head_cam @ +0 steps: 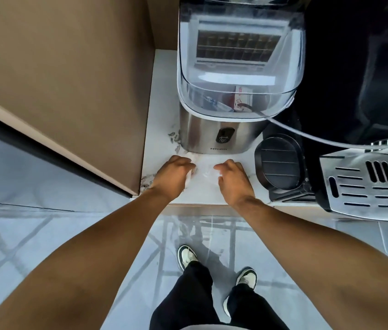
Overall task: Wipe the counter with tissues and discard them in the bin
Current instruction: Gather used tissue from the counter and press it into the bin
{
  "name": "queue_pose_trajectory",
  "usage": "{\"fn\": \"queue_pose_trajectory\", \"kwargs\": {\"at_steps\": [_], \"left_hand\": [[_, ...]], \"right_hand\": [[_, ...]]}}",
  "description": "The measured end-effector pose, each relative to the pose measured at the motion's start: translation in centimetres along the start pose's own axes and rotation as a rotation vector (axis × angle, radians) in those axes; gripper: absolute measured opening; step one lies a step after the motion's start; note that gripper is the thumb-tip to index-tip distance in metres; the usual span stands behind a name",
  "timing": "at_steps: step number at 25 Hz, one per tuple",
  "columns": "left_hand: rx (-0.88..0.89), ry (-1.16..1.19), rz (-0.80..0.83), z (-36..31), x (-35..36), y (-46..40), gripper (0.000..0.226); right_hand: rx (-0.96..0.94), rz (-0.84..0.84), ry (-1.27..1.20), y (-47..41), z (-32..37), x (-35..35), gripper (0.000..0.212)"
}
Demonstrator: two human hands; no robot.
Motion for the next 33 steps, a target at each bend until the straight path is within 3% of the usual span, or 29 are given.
{"fn": "queue_pose_trajectory", "kwargs": {"at_steps": [5, 16, 23, 33], "left_hand": [[-0.014, 0.048, -0.080, -0.7, 0.3, 0.2, 0.041], [-0.066, 0.104, -0.106, -8.7, 0.4, 2.4, 0.032], [0.047, 0.080, -0.102, -18.8, 1.9, 1.7, 0.030], [0.360, 0.037, -0.044, -39.2, 7.2, -4.0, 0.030]], "right_hand": [[0.029, 0.024, -0.007, 0.5, -0.2, 0.1, 0.044], [0.023, 0.010, -0.103, 5.9, -4.7, -2.6, 0.037], [0.119, 0.000, -0.168, 12.3, -13.7, -5.8, 0.034], [0.334, -0.195, -0.222, 23.1, -31.7, -11.8, 0.033]]}}
Point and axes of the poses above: each hand's wrist, its own y-axis away from the middle knuckle, its own x-axis out of the palm, z = x × y, the point moved 2 cm from there along -y, towards the middle knuckle, and after that the axes turned 9 degrees about x, right-handed, at the moved point
